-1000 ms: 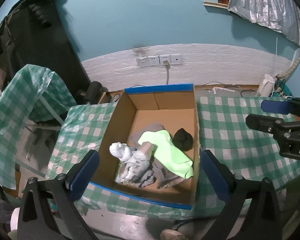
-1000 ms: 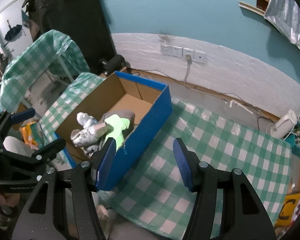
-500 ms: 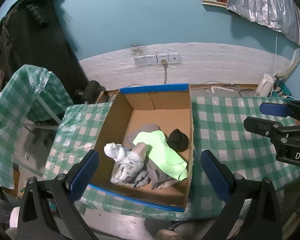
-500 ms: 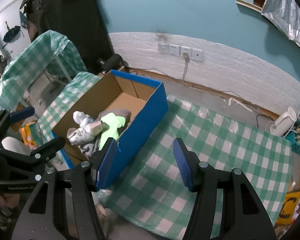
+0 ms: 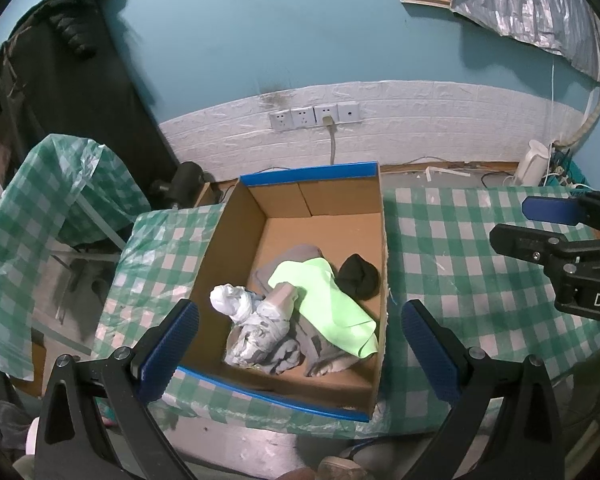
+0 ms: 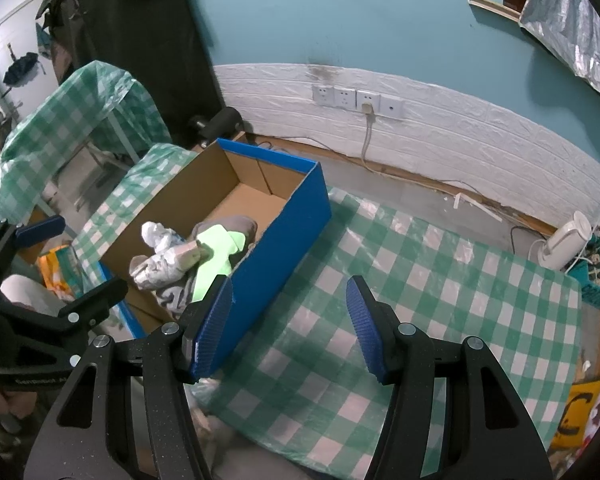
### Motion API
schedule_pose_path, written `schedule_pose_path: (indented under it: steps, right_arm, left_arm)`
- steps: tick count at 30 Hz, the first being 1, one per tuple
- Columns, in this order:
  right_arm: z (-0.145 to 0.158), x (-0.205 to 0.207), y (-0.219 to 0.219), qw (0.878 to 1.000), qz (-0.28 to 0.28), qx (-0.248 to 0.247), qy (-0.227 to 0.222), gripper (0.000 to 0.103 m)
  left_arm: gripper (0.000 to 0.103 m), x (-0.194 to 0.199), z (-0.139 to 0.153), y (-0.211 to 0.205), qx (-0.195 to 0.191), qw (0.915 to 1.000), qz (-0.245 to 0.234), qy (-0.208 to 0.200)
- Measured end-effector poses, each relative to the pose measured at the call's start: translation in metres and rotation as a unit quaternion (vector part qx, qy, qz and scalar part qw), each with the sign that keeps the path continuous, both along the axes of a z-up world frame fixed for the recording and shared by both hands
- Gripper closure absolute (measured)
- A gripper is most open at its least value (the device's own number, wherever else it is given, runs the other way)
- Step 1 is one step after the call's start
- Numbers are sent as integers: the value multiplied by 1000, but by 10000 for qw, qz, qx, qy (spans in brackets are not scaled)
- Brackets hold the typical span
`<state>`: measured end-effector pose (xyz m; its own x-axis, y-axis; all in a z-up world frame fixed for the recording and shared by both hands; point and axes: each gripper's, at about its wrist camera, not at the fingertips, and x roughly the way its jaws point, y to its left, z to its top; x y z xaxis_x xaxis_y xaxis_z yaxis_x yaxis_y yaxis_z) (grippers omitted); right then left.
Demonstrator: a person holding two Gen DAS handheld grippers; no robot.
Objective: Organize soft objects
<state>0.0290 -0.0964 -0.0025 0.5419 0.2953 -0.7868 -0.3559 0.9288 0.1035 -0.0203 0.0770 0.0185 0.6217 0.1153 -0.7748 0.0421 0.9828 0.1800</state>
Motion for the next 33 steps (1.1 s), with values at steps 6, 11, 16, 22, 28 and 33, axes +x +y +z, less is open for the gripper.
schedule_pose_path:
  steps: [6,11,16,22,28,33]
  right_arm:
    - [0,0,0,10000,-10,-4,6,44]
    - [0,0,0,10000,-8,-3,9,44]
    - [0,0,0,10000,-8,-3,8,44]
    - [0,1,1,10000,-6,-4,8,44]
    - [0,1,1,10000,-3,-8,9,44]
    - [0,1,1,10000,-7,-10,11,44]
  left_arm:
    - [1,-1,0,0,-7,10000,-24,-22]
    - [1,-1,0,-2,14,10000,-17,-26]
    - [1,-1,0,-3,19,10000,-15,-16]
    - [1,-1,0,-4,29,10000,-17,-25]
    - [1,-1,0,-4,42,10000,-18,-22]
    - [1,-2,0,-5,48,10000,-13,-23]
